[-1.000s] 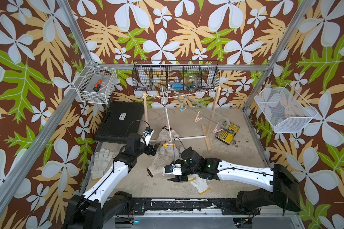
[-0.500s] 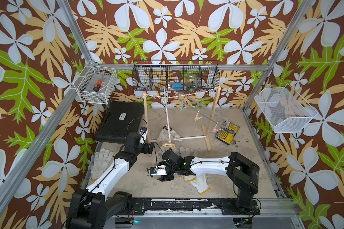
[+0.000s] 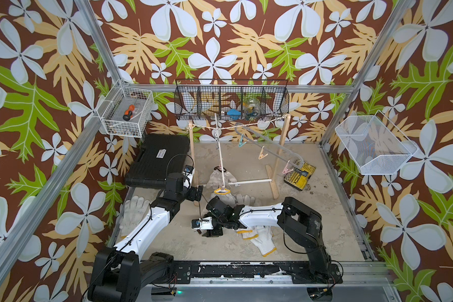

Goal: Clip the gloves onto a hanger to dry
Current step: Pick up the glove from the center of the board.

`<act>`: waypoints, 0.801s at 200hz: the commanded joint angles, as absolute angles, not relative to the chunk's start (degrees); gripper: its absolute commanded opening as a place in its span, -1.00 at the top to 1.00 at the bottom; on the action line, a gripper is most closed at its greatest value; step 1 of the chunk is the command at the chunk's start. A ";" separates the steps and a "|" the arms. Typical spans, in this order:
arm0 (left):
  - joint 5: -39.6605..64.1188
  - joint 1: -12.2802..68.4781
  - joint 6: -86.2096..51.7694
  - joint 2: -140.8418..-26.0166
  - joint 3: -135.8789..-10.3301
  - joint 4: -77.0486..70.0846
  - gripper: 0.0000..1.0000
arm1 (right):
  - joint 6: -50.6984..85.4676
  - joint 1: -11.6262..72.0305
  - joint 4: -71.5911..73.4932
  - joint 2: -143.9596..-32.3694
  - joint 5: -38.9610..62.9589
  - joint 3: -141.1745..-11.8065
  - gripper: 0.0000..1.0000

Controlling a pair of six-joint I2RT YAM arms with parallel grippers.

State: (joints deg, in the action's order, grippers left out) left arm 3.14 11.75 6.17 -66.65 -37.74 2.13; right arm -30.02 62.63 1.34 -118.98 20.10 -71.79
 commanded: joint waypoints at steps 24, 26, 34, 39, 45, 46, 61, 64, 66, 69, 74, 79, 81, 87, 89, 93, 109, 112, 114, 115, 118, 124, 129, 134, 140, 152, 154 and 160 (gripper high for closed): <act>4.22 11.62 6.76 -67.06 -38.25 1.67 -0.99 | -29.79 62.53 -1.47 -120.68 16.89 -72.94 0.36; 4.26 11.61 6.81 -67.06 -38.24 1.67 -0.99 | -29.86 62.52 -1.60 -120.68 16.88 -72.92 0.41; 4.44 11.64 6.84 -67.11 -38.19 1.64 -0.99 | -30.00 62.35 -1.93 -120.46 16.88 -72.82 0.58; 4.56 11.68 6.85 -67.19 -38.17 1.54 -0.99 | -29.89 62.31 -1.89 -120.19 16.95 -72.65 0.67; 4.77 11.68 6.86 -67.30 -38.16 1.45 -0.99 | -29.80 62.23 -1.89 -119.94 17.17 -72.58 0.77; 4.76 11.69 6.86 -67.31 -38.15 1.47 -0.99 | -29.80 62.23 -1.91 -119.91 17.20 -72.55 0.79; 5.05 11.69 6.94 -67.67 -38.17 1.19 -0.99 | -29.50 62.14 -2.27 -119.14 18.12 -72.76 0.99; 5.09 11.68 6.94 -67.79 -38.15 1.16 -0.99 | -29.38 62.14 -2.28 -118.91 18.25 -72.80 1.00; 5.10 11.64 6.94 -67.81 -38.19 1.15 -0.99 | -29.36 62.14 -2.28 -118.78 18.27 -72.78 1.00; 5.14 11.64 6.94 -67.91 -38.23 1.14 -0.99 | -29.24 62.14 -2.29 -118.53 18.49 -72.73 1.00; 5.18 11.63 6.89 -68.00 -38.31 1.10 -0.99 | -29.12 62.14 -2.29 -118.11 18.69 -72.54 1.00; 5.31 11.67 7.02 -68.10 -38.32 0.97 -0.99 | -28.94 62.14 -2.21 -117.56 18.79 -72.43 1.00; 5.39 11.68 7.03 -68.11 -38.32 0.97 -0.99 | -28.86 62.14 -2.20 -117.35 18.85 -72.36 1.00; 5.44 11.69 7.03 -68.20 -38.41 0.84 -0.99 | -28.64 62.14 -2.11 -116.64 18.97 -72.18 1.00; 5.45 11.67 7.03 -68.27 -38.41 0.80 -0.99 | -28.54 62.14 -2.11 -116.37 19.02 -72.10 1.00; 5.53 11.62 7.03 -68.29 -38.42 0.71 -0.99 | -28.40 62.14 -2.11 -115.73 19.15 -71.91 1.00; 6.29 11.64 6.94 -68.54 -38.59 0.31 -0.99 | -27.33 62.14 -1.60 -112.53 19.63 -70.61 1.00; 6.42 11.68 6.94 -68.62 -38.73 0.22 -0.99 | -27.11 62.14 -1.47 -111.84 19.76 -70.27 1.00; 6.53 11.69 6.94 -68.64 -38.69 0.14 -0.99 | -27.02 62.09 -1.42 -111.39 19.88 -70.06 1.00; 6.56 11.64 6.94 -68.68 -38.72 0.12 -0.99 | -26.91 62.12 -1.41 -111.11 19.92 -69.97 1.00; 6.79 11.65 6.92 -68.76 -38.84 0.12 -0.99 | -26.70 62.14 -1.36 -110.50 20.09 -69.61 1.00; 7.07 11.67 6.94 -68.82 -39.01 0.00 -0.99 | -26.21 62.14 -1.29 -108.89 20.48 -68.97 1.00; 7.51 11.66 6.94 -68.82 -39.19 -0.08 -0.99 | -25.66 62.14 -0.99 -107.42 20.77 -68.19 1.00; 7.86 11.67 6.94 -68.82 -39.36 -0.24 -0.99 | -24.99 62.14 -0.73 -105.93 21.10 -67.15 1.00; 8.15 11.67 6.94 -68.75 -39.53 -0.50 -0.99 | -24.10 62.09 -0.26 -103.82 21.36 -65.99 1.00; 9.02 11.64 7.19 -68.77 -39.92 -0.83 -0.99 | -22.28 62.12 0.45 -99.44 21.62 -62.97 1.00; 9.24 11.61 7.27 -68.81 -39.95 -0.87 -0.99 | -22.07 62.13 0.51 -98.78 21.62 -62.46 1.00; 9.94 11.60 7.46 -68.82 -40.14 -0.97 -0.99 | -21.19 61.99 0.43 -96.43 21.71 -60.92 1.00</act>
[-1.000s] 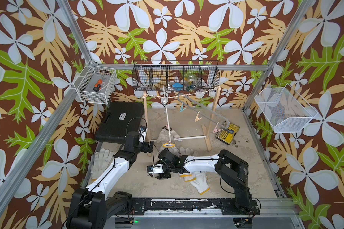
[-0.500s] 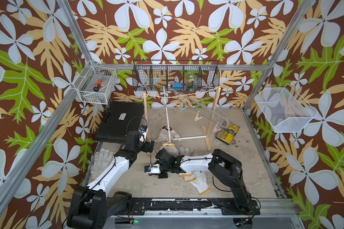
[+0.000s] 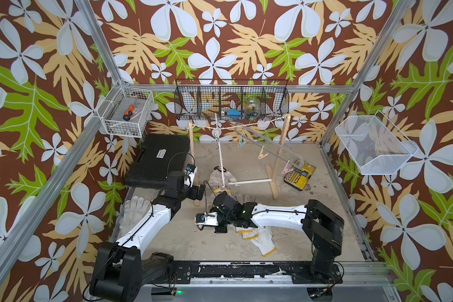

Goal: Clip the gloves onto a hanger to dry
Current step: Pick up the glove from the center of the board, then open the clamp at the hanger.

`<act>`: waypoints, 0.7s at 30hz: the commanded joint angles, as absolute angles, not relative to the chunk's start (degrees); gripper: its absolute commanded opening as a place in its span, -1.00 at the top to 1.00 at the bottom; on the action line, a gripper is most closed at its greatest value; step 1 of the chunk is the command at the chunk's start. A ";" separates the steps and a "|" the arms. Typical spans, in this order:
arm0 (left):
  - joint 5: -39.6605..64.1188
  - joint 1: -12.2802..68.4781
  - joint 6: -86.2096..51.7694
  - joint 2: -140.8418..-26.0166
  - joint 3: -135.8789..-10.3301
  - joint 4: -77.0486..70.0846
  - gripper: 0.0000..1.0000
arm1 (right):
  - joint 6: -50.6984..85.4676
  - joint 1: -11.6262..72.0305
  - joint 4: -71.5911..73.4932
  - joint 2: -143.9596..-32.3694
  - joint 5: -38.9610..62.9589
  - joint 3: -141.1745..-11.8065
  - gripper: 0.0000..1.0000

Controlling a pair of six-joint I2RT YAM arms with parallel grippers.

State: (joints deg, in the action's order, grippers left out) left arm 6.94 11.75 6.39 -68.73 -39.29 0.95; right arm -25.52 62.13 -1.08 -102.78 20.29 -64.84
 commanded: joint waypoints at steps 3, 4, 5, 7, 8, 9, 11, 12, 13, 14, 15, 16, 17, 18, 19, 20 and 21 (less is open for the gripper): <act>11.80 11.62 7.60 -68.82 -40.59 -1.39 -0.99 | -18.78 61.22 0.86 -90.73 22.12 -57.04 1.00; 12.71 11.67 7.56 -68.77 -40.85 -1.71 -0.99 | -17.31 60.28 0.92 -87.78 22.68 -55.14 1.00; 13.28 11.64 7.46 -68.82 -41.03 -2.08 -0.99 | -16.36 59.32 0.53 -85.45 23.36 -53.73 1.00; 13.63 11.65 7.39 -69.33 -42.01 -2.17 -0.99 | -15.45 56.84 -1.40 -80.33 24.58 -51.41 1.00; 13.93 11.68 7.38 -69.74 -42.63 -2.19 -0.99 | -15.63 55.45 -2.80 -77.82 25.42 -50.34 1.00; 16.13 11.62 7.60 -70.10 -43.19 -2.28 -0.97 | -15.73 53.57 -4.39 -75.08 27.01 -49.36 1.00; 17.36 11.69 7.73 -70.72 -44.29 -2.74 -0.97 | -15.80 49.54 -7.40 -71.43 30.78 -48.24 1.00; 17.70 11.74 7.82 -71.15 -44.90 -3.01 -0.96 | -16.01 47.31 -9.39 -69.87 32.92 -48.10 1.00; 17.77 11.78 7.91 -71.55 -45.57 -3.16 -0.96 | -16.61 45.51 -11.23 -68.68 33.61 -48.16 1.00; 17.54 11.75 7.92 -72.15 -46.51 -3.08 -0.95 | -17.65 43.68 -13.34 -67.54 34.73 -48.37 1.00; 17.20 11.66 7.91 -72.61 -47.44 -3.14 -0.95 | -18.53 41.87 -15.02 -66.47 35.24 -48.72 1.00; 16.91 11.74 7.79 -73.01 -48.22 -3.25 -0.94 | -18.96 40.31 -16.12 -65.70 35.08 -49.14 1.00; 16.49 11.76 7.58 -73.49 -49.13 -3.57 -0.93 | -19.28 38.61 -17.04 -65.00 35.06 -49.75 1.00; 16.19 11.69 7.24 -73.91 -49.91 -4.04 -0.92 | -19.26 36.64 -17.33 -64.44 35.09 -50.41 1.00; 15.88 11.74 6.72 -74.25 -50.56 -4.61 -0.92 | -19.25 35.37 -17.28 -64.06 35.11 -50.98 1.00; 15.75 11.73 5.99 -74.73 -51.15 -5.44 -0.91 | -19.27 34.11 -17.21 -63.82 35.36 -51.59 1.00; 15.99 11.75 5.36 -75.09 -51.49 -6.20 -0.90 | -19.42 33.00 -17.05 -63.80 35.74 -52.33 1.00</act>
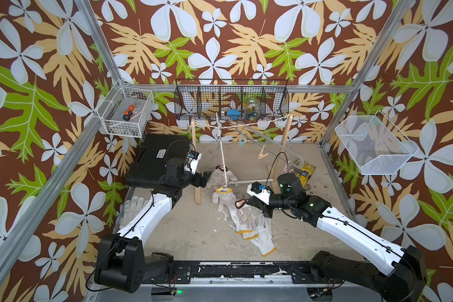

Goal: Clip the gloves onto a hanger to dry
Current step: Open the clamp at the hanger.

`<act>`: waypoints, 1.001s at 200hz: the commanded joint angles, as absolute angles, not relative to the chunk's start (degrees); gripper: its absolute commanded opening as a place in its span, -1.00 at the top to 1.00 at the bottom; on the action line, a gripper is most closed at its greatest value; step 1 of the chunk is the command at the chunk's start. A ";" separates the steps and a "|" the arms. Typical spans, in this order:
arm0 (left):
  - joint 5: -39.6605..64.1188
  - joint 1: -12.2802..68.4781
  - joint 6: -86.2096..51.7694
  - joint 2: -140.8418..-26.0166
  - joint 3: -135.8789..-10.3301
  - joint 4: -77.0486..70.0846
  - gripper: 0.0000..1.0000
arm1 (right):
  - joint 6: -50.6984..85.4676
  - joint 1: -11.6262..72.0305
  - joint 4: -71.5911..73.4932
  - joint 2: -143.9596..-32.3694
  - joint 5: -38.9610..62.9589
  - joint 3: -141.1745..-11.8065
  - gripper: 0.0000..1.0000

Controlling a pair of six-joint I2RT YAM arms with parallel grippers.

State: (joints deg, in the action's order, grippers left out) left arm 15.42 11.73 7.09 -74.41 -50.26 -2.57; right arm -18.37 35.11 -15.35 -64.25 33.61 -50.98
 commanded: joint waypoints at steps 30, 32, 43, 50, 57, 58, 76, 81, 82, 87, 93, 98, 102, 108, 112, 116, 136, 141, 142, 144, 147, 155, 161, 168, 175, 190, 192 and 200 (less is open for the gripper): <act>15.77 14.26 6.00 -74.62 -50.01 -8.22 -0.90 | -20.03 29.57 -16.71 -65.24 34.02 -55.81 1.00; 15.81 14.31 5.94 -74.55 -49.81 -8.36 -0.90 | -20.04 29.50 -16.70 -65.40 34.02 -56.01 1.00; 15.84 14.37 5.29 -74.30 -48.95 -8.85 -0.90 | -20.38 29.09 -16.32 -65.97 34.08 -56.83 1.00; 15.73 14.34 5.11 -74.19 -48.56 -8.96 -0.90 | -20.38 28.92 -15.94 -66.26 32.65 -57.24 1.00; 15.71 14.35 5.10 -74.00 -48.22 -9.01 -0.90 | -20.54 28.76 -15.59 -66.65 32.39 -57.58 1.00; 15.68 14.34 5.10 -74.00 -48.15 -8.99 -0.90 | -20.55 28.75 -15.57 -66.72 32.37 -57.58 1.00; 14.68 14.38 5.23 -73.60 -47.23 -8.88 -0.91 | -20.85 28.59 -15.45 -67.84 32.37 -58.39 1.00; 14.03 14.34 5.41 -73.65 -47.00 -8.63 -0.91 | -21.04 28.57 -15.50 -68.12 32.36 -58.65 1.00; 13.87 14.38 5.47 -73.60 -46.97 -8.58 -0.92 | -21.07 28.56 -15.57 -68.16 32.39 -58.68 1.00; 13.27 14.33 5.69 -73.57 -46.79 -8.46 -0.92 | -21.18 28.57 -15.59 -68.44 32.30 -58.88 1.00; 12.79 14.25 5.95 -73.52 -46.53 -8.20 -0.92 | -21.35 28.56 -15.56 -68.62 32.19 -58.98 1.00; 12.30 14.24 6.12 -73.48 -46.29 -8.07 -0.93 | -21.43 28.56 -15.59 -68.64 32.12 -58.89 1.00; 12.10 14.16 6.27 -73.39 -46.17 -7.85 -0.93 | -21.44 28.50 -15.56 -68.70 32.06 -59.01 1.00; 11.65 14.13 6.53 -73.20 -45.99 -7.55 -0.93 | -21.45 28.56 -15.62 -68.79 31.89 -58.99 1.00; 11.41 14.08 6.65 -73.02 -45.85 -7.37 -0.94 | -21.52 28.55 -15.75 -68.85 31.74 -59.06 1.00; 11.18 14.00 6.76 -72.84 -45.70 -7.19 -0.94 | -21.54 28.49 -15.87 -68.97 31.66 -59.06 1.00; 11.06 13.61 7.19 -71.05 -44.85 -6.16 -0.95 | -21.38 28.41 -15.80 -69.10 31.63 -59.26 1.00; 10.99 13.61 7.39 -70.48 -44.68 -5.72 -0.95 | -21.12 28.28 -15.67 -69.21 31.73 -59.32 1.00; 10.99 13.61 7.43 -70.31 -44.59 -5.58 -0.95 | -21.06 28.24 -15.66 -69.19 31.77 -59.37 1.00; 11.03 13.60 7.46 -69.98 -44.53 -5.37 -0.95 | -20.98 28.18 -15.65 -69.29 31.89 -59.40 1.00; 11.13 13.55 7.48 -69.56 -44.37 -5.04 -0.95 | -20.84 28.03 -15.57 -69.34 32.05 -59.49 1.00; 11.46 13.62 7.63 -68.27 -43.92 -4.04 -0.95 | -20.42 27.71 -15.24 -69.64 32.33 -59.72 1.00; 11.63 13.62 7.65 -67.25 -43.70 -3.05 -0.95 | -20.16 27.49 -14.98 -69.78 32.68 -59.94 1.00; 12.06 13.58 7.52 -66.00 -43.37 -1.90 -0.95 | -19.96 27.26 -14.61 -70.03 33.00 -60.13 1.00; 13.11 13.62 7.20 -64.74 -42.89 -1.02 -0.95 | -19.89 27.18 -14.44 -70.41 33.15 -60.49 1.00; 16.96 13.61 5.68 -62.16 -41.91 -0.17 -0.93 | -19.91 27.07 -14.43 -71.11 33.48 -61.40 1.00; 17.53 13.58 5.40 -61.81 -41.79 -0.17 -0.92 | -19.94 27.07 -14.42 -71.24 33.46 -61.60 1.00; 20.09 13.63 4.28 -60.87 -41.30 -0.45 -0.90 | -19.90 26.95 -14.24 -71.68 33.31 -61.90 1.00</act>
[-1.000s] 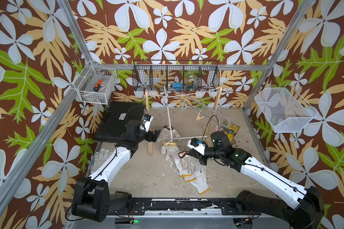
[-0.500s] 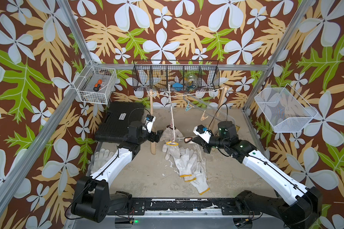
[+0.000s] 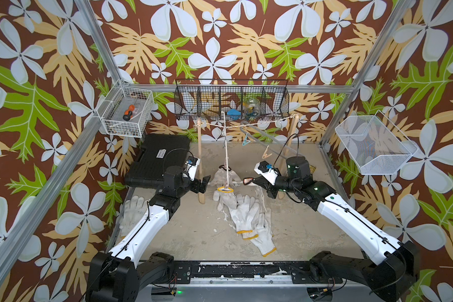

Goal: Clip the gloves onto a hanger to dry
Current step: Open the clamp at the hanger.

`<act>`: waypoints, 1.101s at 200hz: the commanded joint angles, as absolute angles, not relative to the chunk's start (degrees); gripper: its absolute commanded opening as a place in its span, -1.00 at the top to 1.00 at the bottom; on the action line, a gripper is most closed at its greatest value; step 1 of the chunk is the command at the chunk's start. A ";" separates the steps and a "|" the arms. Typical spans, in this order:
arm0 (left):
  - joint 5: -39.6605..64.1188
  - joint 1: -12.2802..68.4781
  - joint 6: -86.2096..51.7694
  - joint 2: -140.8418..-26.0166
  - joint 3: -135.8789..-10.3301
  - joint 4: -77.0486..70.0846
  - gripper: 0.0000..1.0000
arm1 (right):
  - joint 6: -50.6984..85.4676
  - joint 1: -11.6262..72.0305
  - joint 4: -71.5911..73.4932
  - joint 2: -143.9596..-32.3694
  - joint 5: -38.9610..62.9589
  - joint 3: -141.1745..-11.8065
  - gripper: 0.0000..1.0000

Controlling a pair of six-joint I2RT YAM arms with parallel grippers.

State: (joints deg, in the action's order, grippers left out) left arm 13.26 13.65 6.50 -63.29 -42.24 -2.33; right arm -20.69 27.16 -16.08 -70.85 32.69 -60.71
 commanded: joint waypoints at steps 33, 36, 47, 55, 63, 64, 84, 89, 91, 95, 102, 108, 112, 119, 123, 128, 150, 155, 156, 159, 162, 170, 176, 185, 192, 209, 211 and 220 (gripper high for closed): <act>33.51 14.59 -0.78 -60.20 -39.99 -8.86 -0.84 | -20.54 26.79 -14.19 -72.83 32.86 -63.43 1.00; 34.47 14.67 -1.43 -60.51 -40.10 -9.82 -0.84 | -20.61 26.73 -14.16 -72.86 32.75 -63.52 1.00; 35.90 14.63 -2.60 -61.78 -40.87 -12.29 -0.82 | -20.87 26.74 -14.23 -72.80 32.69 -63.70 1.00; 35.71 14.66 -2.51 -62.81 -41.71 -13.41 -0.80 | -21.07 26.72 -14.40 -72.69 32.49 -63.68 1.00; 35.34 14.62 -1.99 -64.13 -42.96 -13.88 -0.79 | -21.13 26.72 -14.39 -72.52 32.37 -63.43 1.00; 35.29 14.65 -1.88 -64.28 -43.10 -13.84 -0.78 | -21.16 26.72 -14.31 -72.43 32.36 -63.40 1.00; 34.05 14.59 1.33 -67.96 -46.55 -13.54 -0.76 | -21.35 26.65 -14.21 -71.77 32.18 -62.57 1.00; 33.86 14.39 1.84 -68.91 -47.34 -13.54 -0.75 | -21.36 26.68 -14.18 -71.57 32.13 -62.37 1.00; 33.89 14.39 1.98 -69.21 -47.69 -13.54 -0.75 | -21.36 26.67 -14.16 -71.48 32.07 -62.28 1.00; 33.91 14.31 2.18 -70.08 -48.23 -13.71 -0.74 | -21.44 26.65 -14.14 -71.25 32.00 -62.15 1.00; 33.96 14.31 2.14 -71.30 -49.07 -14.27 -0.72 | -21.44 26.58 -14.11 -71.04 31.96 -61.89 1.00; 34.06 14.22 1.82 -72.43 -49.61 -15.11 -0.70 | -21.53 26.51 -14.12 -70.84 31.82 -61.76 1.00; 34.17 14.24 1.49 -73.07 -49.92 -15.76 -0.69 | -21.62 26.46 -14.13 -70.76 31.75 -61.64 1.00; 34.19 14.23 0.79 -74.05 -50.22 -17.17 -0.67 | -21.75 26.37 -14.07 -70.54 31.73 -61.51 1.00; 34.00 14.24 0.36 -74.57 -50.27 -18.15 -0.65 | -21.84 26.30 -14.04 -70.43 31.73 -61.36 1.00; 33.38 14.22 0.02 -75.18 -50.27 -19.24 -0.62 | -21.84 26.22 -14.05 -70.32 31.64 -61.27 1.00; 26.95 14.21 0.62 -77.03 -50.27 -22.67 -0.50 | -22.15 26.10 -14.03 -69.91 31.63 -61.16 1.00; 25.95 14.23 1.03 -77.39 -50.27 -23.56 -0.49 | -22.10 26.10 -13.91 -69.83 31.71 -61.13 1.00; 25.77 14.19 1.13 -77.50 -50.27 -23.78 -0.49 | -22.13 26.10 -13.90 -69.85 31.72 -61.11 1.00; 25.25 14.21 1.45 -77.75 -50.34 -24.14 -0.48 | -22.15 26.13 -13.89 -69.85 31.73 -61.09 1.00; 24.81 14.17 1.72 -77.92 -50.55 -24.51 -0.48 | -22.15 26.11 -13.79 -69.87 31.77 -61.08 1.00; 23.49 14.16 2.31 -78.78 -51.32 -25.01 -0.46 | -22.13 26.10 -13.60 -69.81 31.96 -61.08 1.00; 22.85 14.18 2.61 -79.43 -51.94 -25.48 -0.46 | -22.15 26.10 -13.50 -69.99 31.92 -61.15 1.00; 22.44 14.23 2.81 -80.55 -52.86 -26.19 -0.45 | -22.03 26.10 -13.32 -70.28 32.04 -61.32 1.00; 22.64 14.23 2.81 -81.53 -53.74 -26.66 -0.45 | -21.93 26.10 -12.97 -70.59 32.11 -61.42 1.00; 23.26 14.28 2.64 -84.14 -55.59 -26.83 -0.45 | -21.67 26.10 -12.09 -71.83 31.69 -61.85 1.00; 23.28 14.31 2.64 -84.45 -55.75 -26.88 -0.45 | -21.63 26.10 -12.01 -72.01 31.65 -61.94 1.00; 23.37 14.31 2.64 -85.50 -56.34 -27.21 -0.44 | -21.59 26.02 -11.40 -72.89 31.60 -62.37 1.00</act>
State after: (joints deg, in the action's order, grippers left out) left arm 24.40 14.35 1.87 -83.35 -54.74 -24.10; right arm -21.67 26.04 -14.20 -71.46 31.88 -61.43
